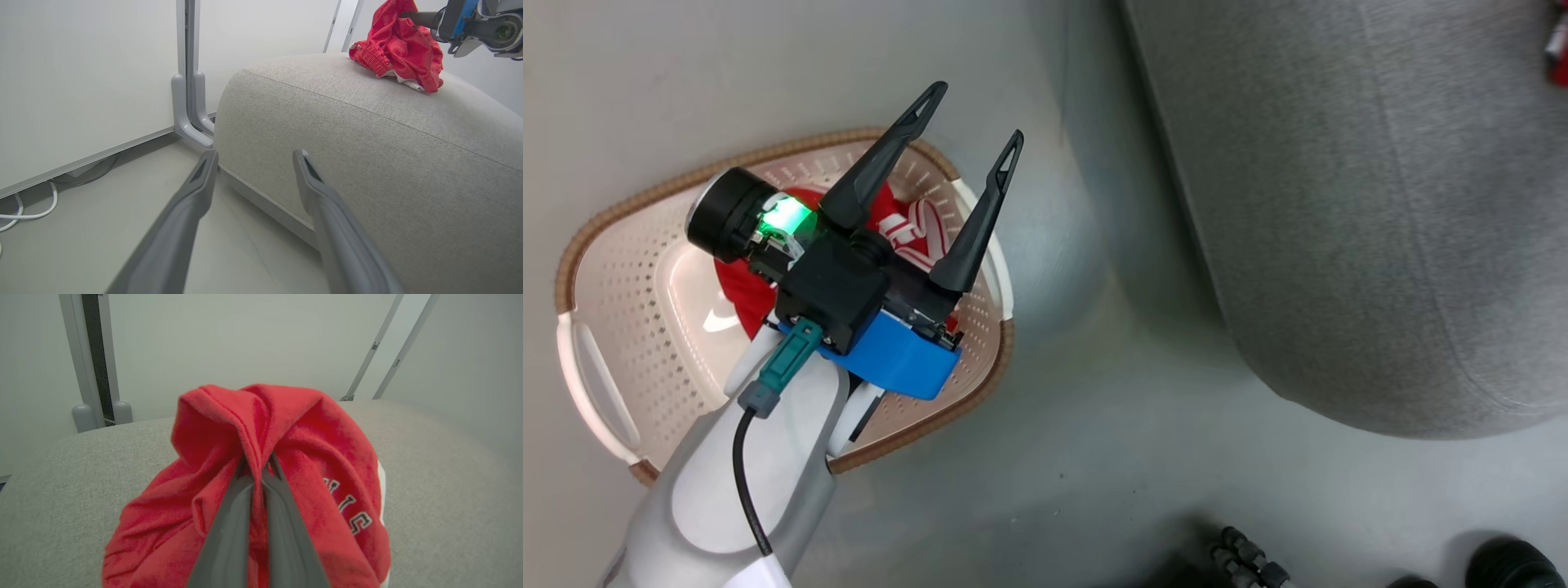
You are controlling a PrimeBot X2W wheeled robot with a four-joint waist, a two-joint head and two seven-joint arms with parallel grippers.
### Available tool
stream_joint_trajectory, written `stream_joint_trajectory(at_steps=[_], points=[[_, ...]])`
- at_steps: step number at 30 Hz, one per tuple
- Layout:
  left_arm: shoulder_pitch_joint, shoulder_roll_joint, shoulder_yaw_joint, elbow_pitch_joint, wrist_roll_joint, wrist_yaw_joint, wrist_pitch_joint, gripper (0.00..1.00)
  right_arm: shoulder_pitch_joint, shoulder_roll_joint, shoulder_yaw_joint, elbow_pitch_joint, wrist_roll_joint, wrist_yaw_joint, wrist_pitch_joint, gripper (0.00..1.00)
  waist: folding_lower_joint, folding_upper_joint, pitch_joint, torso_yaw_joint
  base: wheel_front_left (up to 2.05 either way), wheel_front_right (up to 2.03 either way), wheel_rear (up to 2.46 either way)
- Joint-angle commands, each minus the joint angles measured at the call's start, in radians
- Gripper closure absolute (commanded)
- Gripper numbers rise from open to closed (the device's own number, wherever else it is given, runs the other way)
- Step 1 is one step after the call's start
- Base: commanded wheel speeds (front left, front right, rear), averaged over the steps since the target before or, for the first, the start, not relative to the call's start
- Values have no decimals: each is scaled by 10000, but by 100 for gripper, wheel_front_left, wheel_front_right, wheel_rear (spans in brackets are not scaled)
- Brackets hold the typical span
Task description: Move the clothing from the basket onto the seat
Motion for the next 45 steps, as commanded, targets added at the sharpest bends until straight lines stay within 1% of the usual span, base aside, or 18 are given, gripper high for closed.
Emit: stream_joint_trajectory(at_steps=[1,5,9,10,11,12,13,20,27,31,36,41,45], points=[[-36,42,35,-106,86,-20,-28,0,79,-20,-147,143,-83,-3,-53,100,-3,1,382,295,0,0,0],[102,64,98,-160,142,-20,-27,0,201,144,-339,166,-184,-3,-61,100,-3,1,405,304,0,0,0],[128,-10,52,-37,99,-20,-27,0,283,171,-317,202,-301,-3,-61,100,-3,1,241,295,0,0,0],[116,-24,23,-2,86,-20,-27,0,296,168,-306,235,-327,-1,-60,92,-3,1,193,299,0,0,0],[103,-42,5,33,75,-21,-27,0,311,166,-292,257,-345,-3,-59,58,-3,1,145,299,0,0,0],[96,-67,-18,68,56,-21,-27,0,331,155,-279,275,-355,-3,-60,36,-3,1,88,299,0,0,0],[94,-102,-47,97,46,-21,-27,0,360,141,-253,284,-362,-3,-60,0,-3,1,31,303,0,0,0],[259,-259,-64,345,-107,-21,-28,0,731,37,-136,305,-431,-3,-60,0,-3,1,-562,380,0,0,0],[657,-633,-23,709,-305,-21,-27,0,1522,-40,96,303,-718,-3,-60,0,-3,1,-1643,560,0,0,0],[1011,-879,60,956,-449,-21,-27,0,2162,18,469,174,-817,-3,-60,0,-3,1,-2475,720,0,0,0],[1667,-1210,265,1340,-683,-21,-27,0,3231,241,964,-62,-838,-1,-61,0,-3,1,-3800,959,0,0,0],[2493,-1487,640,1671,-829,-21,-27,0,4452,479,1410,-483,-595,-3,-59,0,-3,1,-5116,1252,0,0,0],[3116,-1651,969,1870,-886,-21,-27,0,5497,683,1670,-1002,-152,-3,-59,0,-3,1,-5991,1574,0,0,0]])
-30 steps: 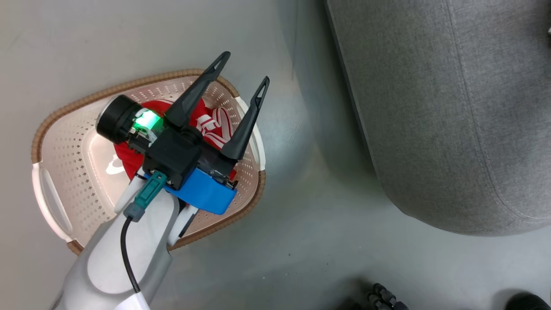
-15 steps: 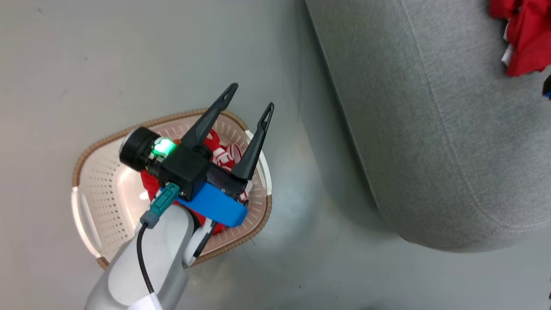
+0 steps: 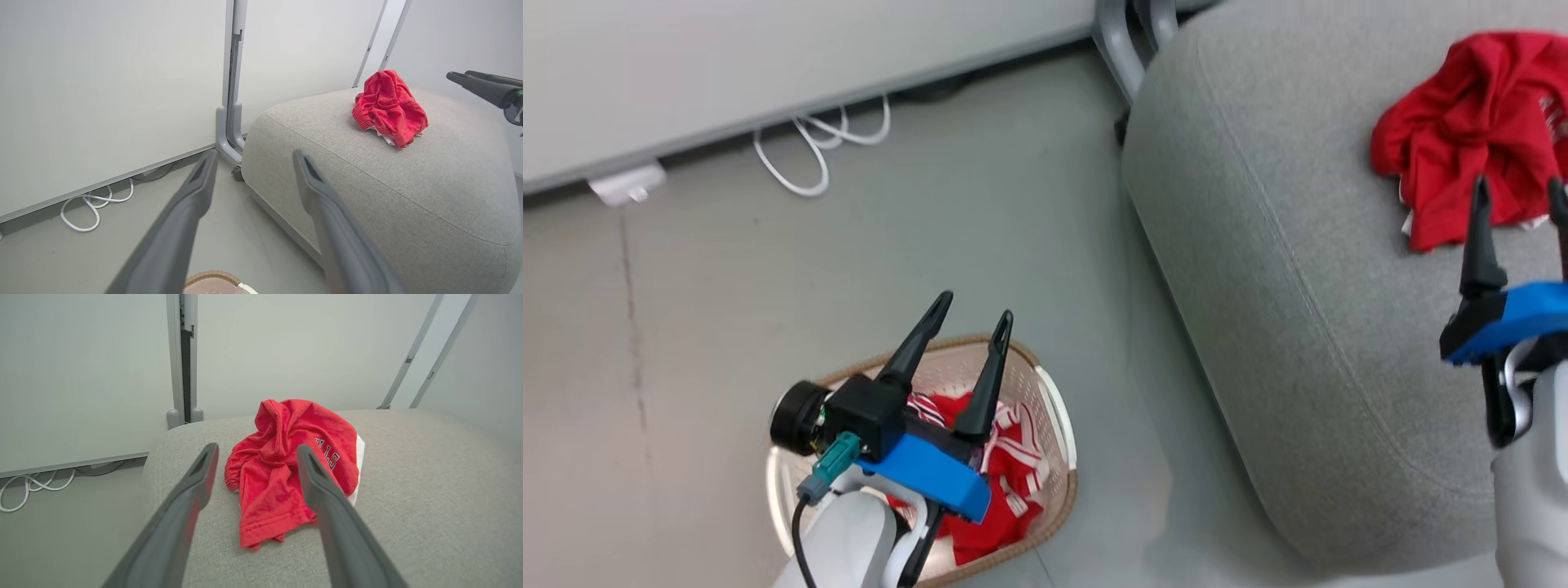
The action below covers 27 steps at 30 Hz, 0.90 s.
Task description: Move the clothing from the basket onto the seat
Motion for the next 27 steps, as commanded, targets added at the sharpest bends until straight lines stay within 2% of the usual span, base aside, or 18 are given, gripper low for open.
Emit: stream_joint_trajectory(at_steps=[1,16,27], points=[[357,-50,214,79,-76,-21,-27,0,639,93,75,-286,217,1,-33,0,3,0,-1150,548,0,0,0],[1858,-252,1669,562,94,-21,-28,0,3924,924,1212,-2612,932,-1,93,0,3,0,-2722,1681,0,0,0],[2122,-312,2671,835,482,-21,-27,0,4798,1051,2098,-2896,1814,1,258,0,3,0,-2931,2177,0,0,0]])
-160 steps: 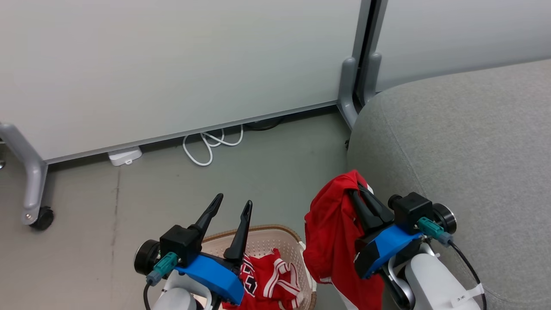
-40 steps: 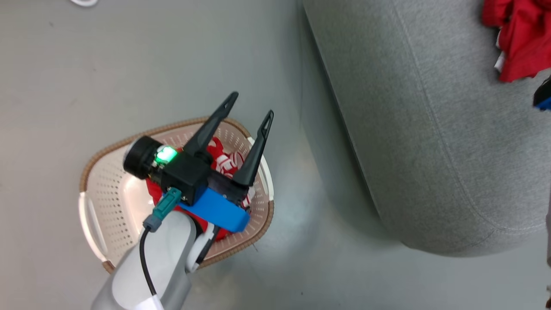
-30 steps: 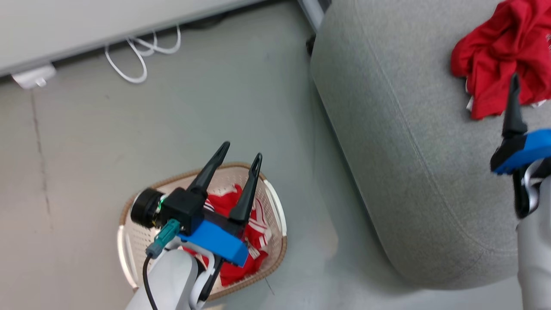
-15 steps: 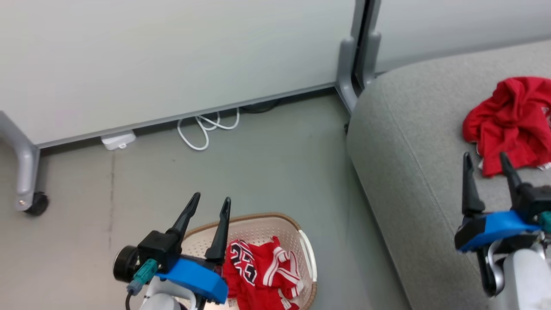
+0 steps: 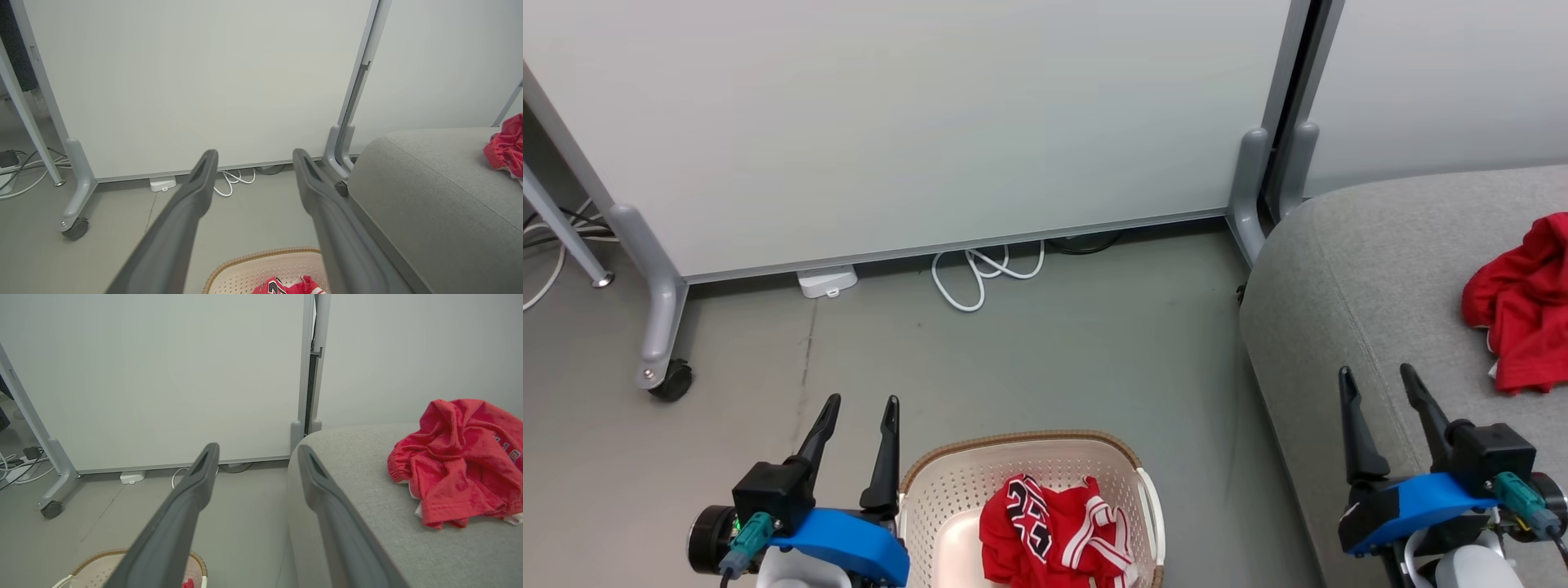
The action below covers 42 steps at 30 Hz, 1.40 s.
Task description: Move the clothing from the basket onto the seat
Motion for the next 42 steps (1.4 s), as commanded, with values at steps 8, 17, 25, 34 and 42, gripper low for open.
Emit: stream_joint_trajectory(at_steps=[8,17,25,34,42], points=[[130,-67,511,149,173,-21,-27,0,424,18,370,-143,170,1,-14,0,1,-1,-59,357,0,0,0],[-43,7,555,352,210,-21,-28,0,762,17,331,-483,126,1,131,0,1,-1,-117,719,0,0,0],[69,-33,630,333,242,-21,-27,0,884,18,397,-621,285,1,229,0,1,-1,-145,743,0,0,0],[64,-130,561,396,212,-21,-27,0,900,18,422,-776,242,1,334,0,1,-1,-92,684,0,0,0],[-1,-77,396,507,141,-20,-27,0,816,19,575,-978,250,1,406,0,1,-1,115,323,0,0,0]])
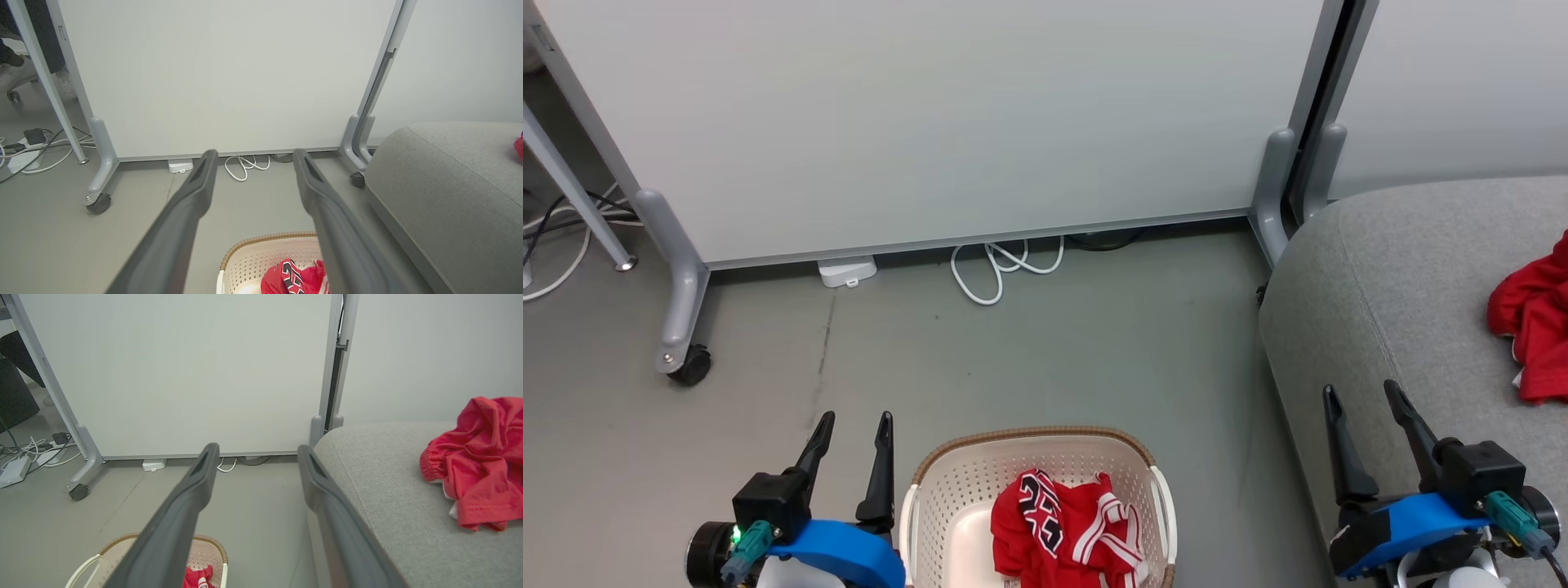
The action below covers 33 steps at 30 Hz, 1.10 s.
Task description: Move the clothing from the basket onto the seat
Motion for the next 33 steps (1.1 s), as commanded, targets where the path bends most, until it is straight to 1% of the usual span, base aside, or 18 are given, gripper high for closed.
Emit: stream_joint_trajectory(at_steps=[1,6,11,13,19,25,30,33], points=[[-144,40,-87,59,-54,-18,-27,0,-4,11,44,-109,1,1,32,0,0,-1,170,-157,0,0,0],[-492,146,-300,387,-101,-18,-28,0,-306,11,253,-413,46,1,52,0,0,-1,798,-600,0,0,0],[-1096,282,-526,1143,-235,-18,-27,0,-689,10,531,-737,101,1,27,0,0,-1,1678,-1220,0,0,0],[-1448,367,-811,1511,-343,-18,-26,0,-846,7,623,-834,180,1,-3,0,0,-1,2067,-1470,0,0,0],[-2670,871,-1453,2211,-631,-16,219,0,-1381,10,891,-1008,402,1,-150,0,0,-1,3534,-2245,0,0,0],[-3780,1527,-1527,2568,-801,-16,424,0,-2096,11,1354,-938,795,1,-449,0,0,-1,5040,-3050,0,0,0],[-4398,2099,-1629,2722,-699,-16,741,0,-2722,13,1669,-889,1198,1,-624,0,0,-1,6195,-3695,0,0,0],[-4620,2323,-1682,2841,-755,-16,987,0,-2967,16,1833,-770,1427,1,-660,0,0,-1,6719,-3982,0,0,0]])
